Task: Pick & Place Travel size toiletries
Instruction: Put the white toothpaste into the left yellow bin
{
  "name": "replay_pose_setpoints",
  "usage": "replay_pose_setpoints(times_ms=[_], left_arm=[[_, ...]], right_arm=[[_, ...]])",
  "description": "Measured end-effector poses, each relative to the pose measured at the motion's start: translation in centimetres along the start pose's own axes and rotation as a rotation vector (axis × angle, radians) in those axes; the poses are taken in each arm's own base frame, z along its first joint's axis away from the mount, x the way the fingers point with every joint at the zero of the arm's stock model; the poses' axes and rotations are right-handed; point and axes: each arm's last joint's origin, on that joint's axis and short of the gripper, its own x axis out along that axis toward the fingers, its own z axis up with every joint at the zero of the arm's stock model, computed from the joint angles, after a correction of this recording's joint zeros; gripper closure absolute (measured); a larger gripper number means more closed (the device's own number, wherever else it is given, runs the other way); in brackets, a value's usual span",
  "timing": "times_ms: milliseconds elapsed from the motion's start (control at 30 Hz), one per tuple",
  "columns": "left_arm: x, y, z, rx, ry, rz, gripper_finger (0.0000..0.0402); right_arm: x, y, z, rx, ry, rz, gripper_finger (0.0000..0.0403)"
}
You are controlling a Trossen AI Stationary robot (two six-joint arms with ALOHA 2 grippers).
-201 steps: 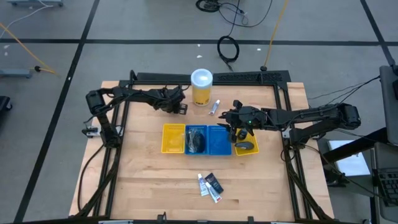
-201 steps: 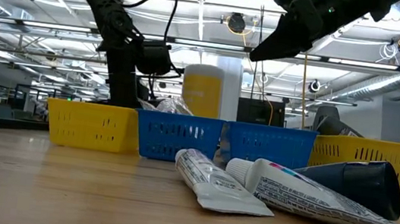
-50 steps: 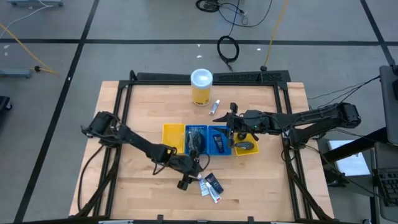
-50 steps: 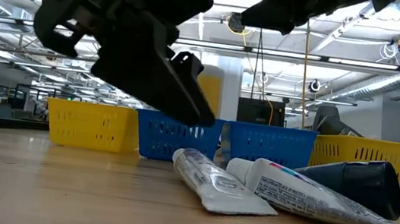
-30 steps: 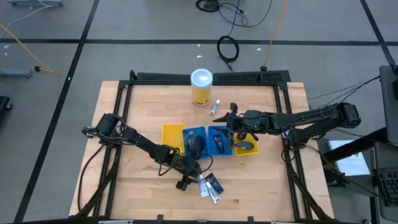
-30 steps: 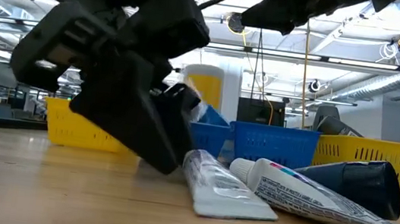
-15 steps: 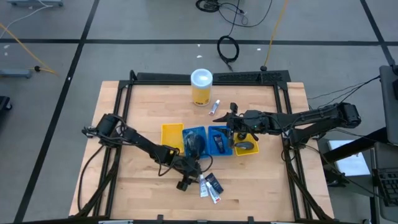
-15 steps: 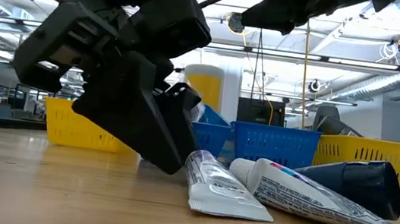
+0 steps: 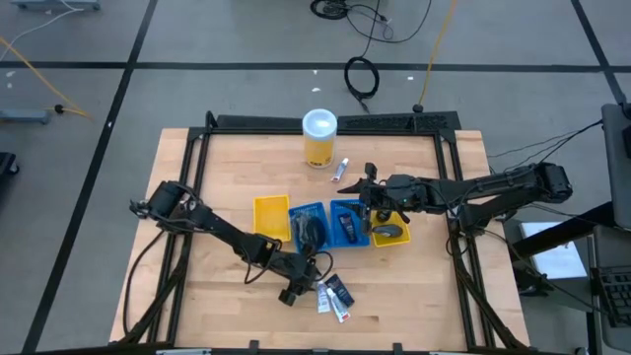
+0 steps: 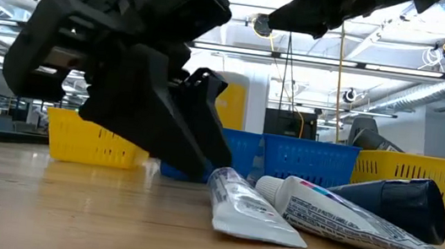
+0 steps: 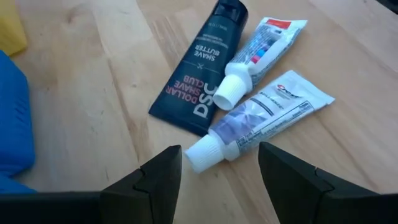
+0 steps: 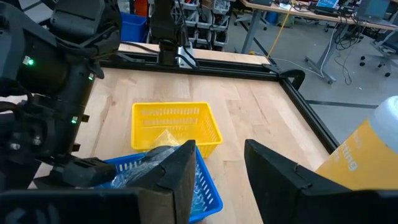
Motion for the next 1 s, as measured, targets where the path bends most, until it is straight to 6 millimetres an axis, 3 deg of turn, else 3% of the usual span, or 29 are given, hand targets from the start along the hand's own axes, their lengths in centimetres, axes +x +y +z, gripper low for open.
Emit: replay_pose_setpoints(times_ms=[200, 467, 633, 1000], left_arm=[[0.0, 0.0, 0.0, 0.032, 0.0, 0.01, 0.0199], [0.0, 0.4, 0.2, 0.069, -0.028, 0.02, 0.0274], [0.1, 0.9, 0.1, 0.058, -0.024, 0.026, 0.03], [0.0, 1.2, 0.7, -0.17, -0.093, 0.025, 0.0289]], right_arm=[[0.0, 0.0, 0.0, 0.0, 0.0, 0.0, 0.0273], [0.0, 0.0, 0.0, 0.0, 0.0, 0.0, 0.0273], [0.0, 0.0, 0.0, 0.0, 0.0, 0.0, 0.0273], [0.0, 0.0, 0.0, 0.0, 0.0, 0.0, 0.0273]])
